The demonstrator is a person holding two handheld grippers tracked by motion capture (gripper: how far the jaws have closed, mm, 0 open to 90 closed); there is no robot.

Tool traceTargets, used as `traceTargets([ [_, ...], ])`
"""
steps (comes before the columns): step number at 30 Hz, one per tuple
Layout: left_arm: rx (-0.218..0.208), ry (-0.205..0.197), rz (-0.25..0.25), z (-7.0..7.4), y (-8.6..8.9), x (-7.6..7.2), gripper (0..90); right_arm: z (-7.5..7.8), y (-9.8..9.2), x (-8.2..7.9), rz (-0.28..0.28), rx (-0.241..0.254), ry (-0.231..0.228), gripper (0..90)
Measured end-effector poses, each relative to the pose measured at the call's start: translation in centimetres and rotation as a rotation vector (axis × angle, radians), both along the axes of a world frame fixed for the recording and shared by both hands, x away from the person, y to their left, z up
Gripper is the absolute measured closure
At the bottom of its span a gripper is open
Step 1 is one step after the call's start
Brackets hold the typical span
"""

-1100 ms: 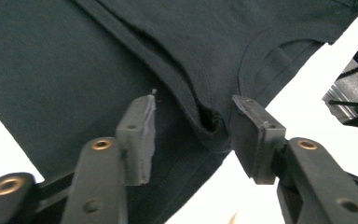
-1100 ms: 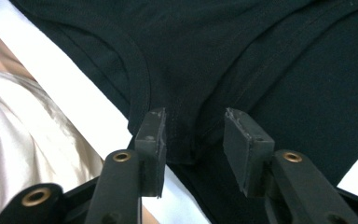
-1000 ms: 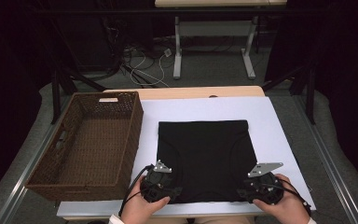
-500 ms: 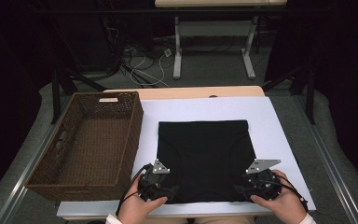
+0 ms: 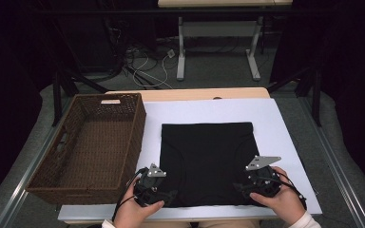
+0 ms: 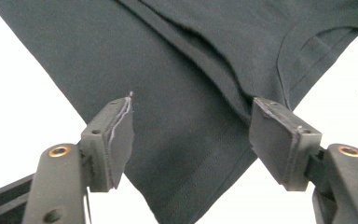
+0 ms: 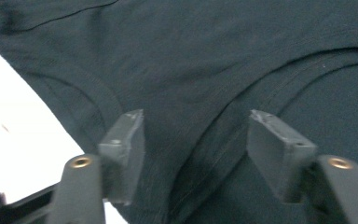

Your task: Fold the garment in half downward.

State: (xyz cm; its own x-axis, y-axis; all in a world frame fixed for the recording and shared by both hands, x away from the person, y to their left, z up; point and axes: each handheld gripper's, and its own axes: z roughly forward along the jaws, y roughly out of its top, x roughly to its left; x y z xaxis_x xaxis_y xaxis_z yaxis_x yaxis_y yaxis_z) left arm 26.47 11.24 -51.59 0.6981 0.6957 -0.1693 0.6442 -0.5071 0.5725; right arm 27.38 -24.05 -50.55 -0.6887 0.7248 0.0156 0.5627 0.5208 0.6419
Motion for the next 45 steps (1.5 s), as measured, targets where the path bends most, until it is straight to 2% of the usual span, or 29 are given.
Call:
traceTargets([
  [5, -0.001, -0.015, 0.001, -0.1, 0.5, -0.1, 22.4, -0.1, 0.7, 0.9, -0.003, -0.019, 0.001, 22.2],
  [6, -0.008, -0.004, 0.006, 0.0, 0.6, -0.2, 21.4, -0.1, 0.8, 1.0, -0.009, -0.022, 0.007, 21.1],
  [7, -0.007, -0.016, 0.009, -0.1, 0.7, -0.2, 20.2, -0.1, 1.0, 1.2, -0.013, -0.013, 0.007, 19.6],
  [8, -0.015, -0.004, 0.009, -0.1, 0.8, -0.2, 19.4, 0.0, 1.1, 1.3, -0.01, -0.014, 0.003, 18.1],
  [11, -0.023, -0.002, 0.011, -0.3, 1.0, -0.3, 16.3, 0.0, 1.5, 1.7, -0.028, -0.02, -0.004, 14.9],
  [15, -0.017, -0.012, 0.024, -0.5, 1.2, -0.4, 15.5, 0.1, 2.0, 2.1, -0.033, -0.002, 0.011, 13.9],
  [16, -0.016, -0.01, 0.032, -0.5, 1.2, -0.5, 15.5, 0.1, 2.1, 2.2, -0.037, -0.002, 0.002, 13.6],
  [17, -0.012, -0.018, 0.029, -0.5, 1.3, -0.4, 15.5, 0.2, 2.2, 2.3, -0.044, 0.012, -0.001, 13.0],
  [19, 0.011, -0.05, 0.05, -0.5, 1.4, -0.6, 15.1, 0.3, 2.3, 2.5, -0.046, 0.013, -0.006, 12.4],
  [20, 0.015, -0.058, 0.046, -0.5, 1.4, -0.7, 15.1, 0.5, 2.4, 2.5, -0.048, 0.008, -0.007, 12.1],
  [23, -0.007, -0.043, 0.033, -0.6, 1.6, -0.8, 15.2, 0.7, 2.4, 2.5, -0.044, 0.017, -0.016, 12.3],
  [25, -0.003, -0.026, 0.019, -0.4, 1.7, -0.9, 15.4, 0.7, 2.4, 2.4, -0.042, 0.021, -0.028, 14.0],
  [27, -0.013, -0.037, 0.031, -0.5, 1.7, -1.1, 15.5, 0.7, 2.3, 2.4, -0.042, 0.017, -0.034, 14.4],
  [28, -0.006, -0.035, 0.013, -0.4, 1.9, -1.0, 15.5, 0.7, 2.2, 2.4, -0.042, 0.015, -0.036, 14.4],
  [30, -0.006, -0.044, 0.017, -0.5, 2.0, -1.2, 15.5, 0.7, 2.1, 2.4, -0.041, 0.013, -0.039, 14.5],
  [33, -0.014, -0.033, 0.012, -0.7, 2.1, -1.4, 15.5, 0.7, 2.1, 2.4, -0.039, 0.011, -0.04, 14.7],
  [36, 0.004, -0.038, -0.001, -1.0, 2.3, -1.5, 15.8, 0.8, 2.0, 2.4, -0.038, 0.011, -0.047, 14.7],
  [37, 0.008, -0.026, -0.006, -1.0, 2.3, -1.5, 15.8, 0.8, 2.0, 2.4, -0.037, 0.012, -0.047, 14.8],
  [39, 0.0, -0.021, -0.003, -1.3, 2.3, -1.7, 15.8, 0.8, 2.0, 2.4, -0.046, 0.005, -0.054, 14.9],
  [43, 0.026, -0.041, -0.013, -1.6, 2.2, -2.0, 15.9, 0.9, 2.0, 2.4, -0.052, 0.005, -0.056, 14.9],
  [45, 0.028, -0.017, -0.022, -1.7, 2.2, -2.1, 15.9, 0.9, 2.0, 2.5, -0.048, -0.001, -0.055, 14.9],
])
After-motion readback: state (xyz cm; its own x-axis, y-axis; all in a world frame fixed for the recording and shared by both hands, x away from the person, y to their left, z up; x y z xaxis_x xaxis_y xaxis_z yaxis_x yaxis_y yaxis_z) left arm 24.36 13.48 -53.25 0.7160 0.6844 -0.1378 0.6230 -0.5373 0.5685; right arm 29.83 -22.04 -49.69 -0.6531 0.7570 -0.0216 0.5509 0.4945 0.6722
